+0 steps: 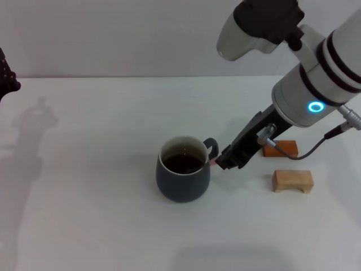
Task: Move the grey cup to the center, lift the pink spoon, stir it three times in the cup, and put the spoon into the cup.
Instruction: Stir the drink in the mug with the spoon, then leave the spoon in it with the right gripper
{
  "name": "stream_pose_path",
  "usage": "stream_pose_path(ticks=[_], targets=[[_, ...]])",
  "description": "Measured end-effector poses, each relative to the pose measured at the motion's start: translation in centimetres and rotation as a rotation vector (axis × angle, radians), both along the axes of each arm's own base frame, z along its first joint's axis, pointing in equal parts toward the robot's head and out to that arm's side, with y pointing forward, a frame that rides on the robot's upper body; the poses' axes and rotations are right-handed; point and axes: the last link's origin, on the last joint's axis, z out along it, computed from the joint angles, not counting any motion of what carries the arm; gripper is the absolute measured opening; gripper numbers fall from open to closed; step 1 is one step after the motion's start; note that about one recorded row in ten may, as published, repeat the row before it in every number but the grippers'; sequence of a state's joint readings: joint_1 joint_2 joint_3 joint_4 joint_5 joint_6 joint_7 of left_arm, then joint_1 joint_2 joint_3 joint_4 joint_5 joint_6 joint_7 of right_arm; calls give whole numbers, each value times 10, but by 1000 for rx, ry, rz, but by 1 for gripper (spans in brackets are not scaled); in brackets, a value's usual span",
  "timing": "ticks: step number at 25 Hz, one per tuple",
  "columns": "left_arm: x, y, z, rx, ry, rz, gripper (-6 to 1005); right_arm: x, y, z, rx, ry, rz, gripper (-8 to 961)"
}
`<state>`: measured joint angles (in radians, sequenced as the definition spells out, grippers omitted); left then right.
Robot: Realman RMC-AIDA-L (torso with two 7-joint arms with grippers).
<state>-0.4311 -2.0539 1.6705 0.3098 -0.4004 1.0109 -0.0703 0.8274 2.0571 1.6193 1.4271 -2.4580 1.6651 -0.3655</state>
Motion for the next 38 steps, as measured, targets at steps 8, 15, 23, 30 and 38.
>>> stream_pose_path(ticks=[8, 15, 23, 30, 38], targets=[[-1, 0, 0, 0, 3, 2, -2, 6, 2, -7, -17, -21, 1, 159], [-1, 0, 0, -1, 4, 3, -2, 2, 6, -14, -8, 4, 11, 160], [-1, 0, 0, -2, 2, 4, -2, 5, 14, -25, -21, 19, -10, 160], [-1, 0, 0, -3, 3, 5, -2, 4, 26, -27, 14, 21, -4, 159], [-1, 1, 0, -1, -1, 6, -2, 1, 34, -21, 35, -15, 10, 160]])
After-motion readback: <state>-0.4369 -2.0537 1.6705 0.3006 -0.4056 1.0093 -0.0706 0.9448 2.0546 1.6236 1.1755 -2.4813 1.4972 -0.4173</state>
